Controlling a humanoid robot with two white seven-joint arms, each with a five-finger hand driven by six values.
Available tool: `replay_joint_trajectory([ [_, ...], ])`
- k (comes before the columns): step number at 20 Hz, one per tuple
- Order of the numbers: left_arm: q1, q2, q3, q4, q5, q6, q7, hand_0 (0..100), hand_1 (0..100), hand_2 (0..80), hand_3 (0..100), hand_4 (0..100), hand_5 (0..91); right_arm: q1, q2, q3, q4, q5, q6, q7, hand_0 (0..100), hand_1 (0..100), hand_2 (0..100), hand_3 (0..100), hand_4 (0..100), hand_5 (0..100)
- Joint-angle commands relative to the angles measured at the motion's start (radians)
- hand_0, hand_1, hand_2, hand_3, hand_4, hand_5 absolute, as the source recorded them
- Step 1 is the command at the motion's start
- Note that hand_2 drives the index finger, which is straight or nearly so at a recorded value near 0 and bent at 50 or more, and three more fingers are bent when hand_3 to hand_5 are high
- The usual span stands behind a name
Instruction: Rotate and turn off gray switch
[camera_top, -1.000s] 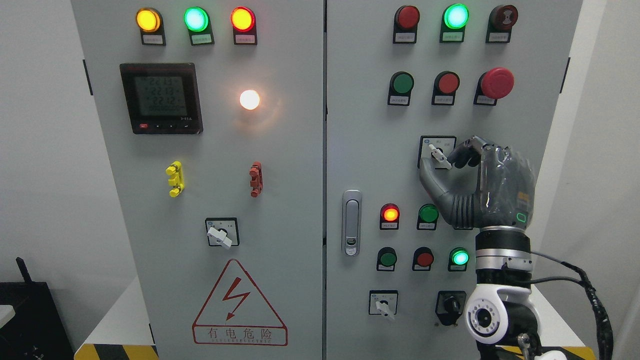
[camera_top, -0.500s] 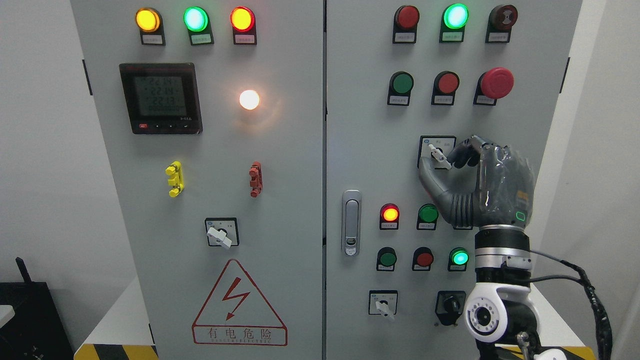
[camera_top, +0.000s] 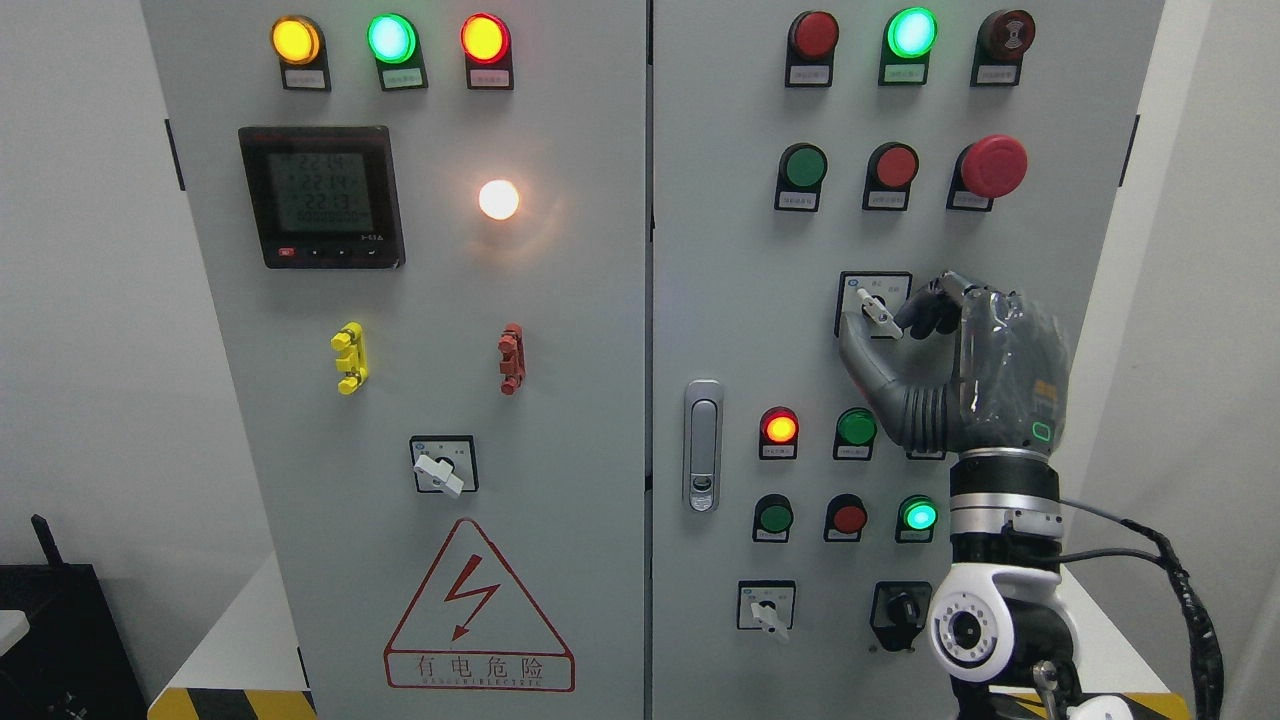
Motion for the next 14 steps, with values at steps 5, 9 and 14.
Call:
replay_joint_trajectory([
  [5,0.000,0.000,0.032,0.023,-0.008,0.000,-0.001,12,39,0.0,0,0,0.0,-0.006,0.000,0.000,0.009,0.000,0.002,0.000,20,40,67,77,74,89],
  [9,0.000,0.000,0.032,0.023,-0.008,0.000,-0.001,12,39,0.0,0,0,0.0,-0.010,0.000,0.003,0.009,0.000,0.003,0.000,20,40,68,77,74,89],
  [14,0.000,0.000,0.032,0.023,-0.008,0.000,0.001,12,39,0.0,0,0,0.0,-0.012,0.000,0.006,0.013,0.000,0.003,0.000,26,39,68,78,75,89],
])
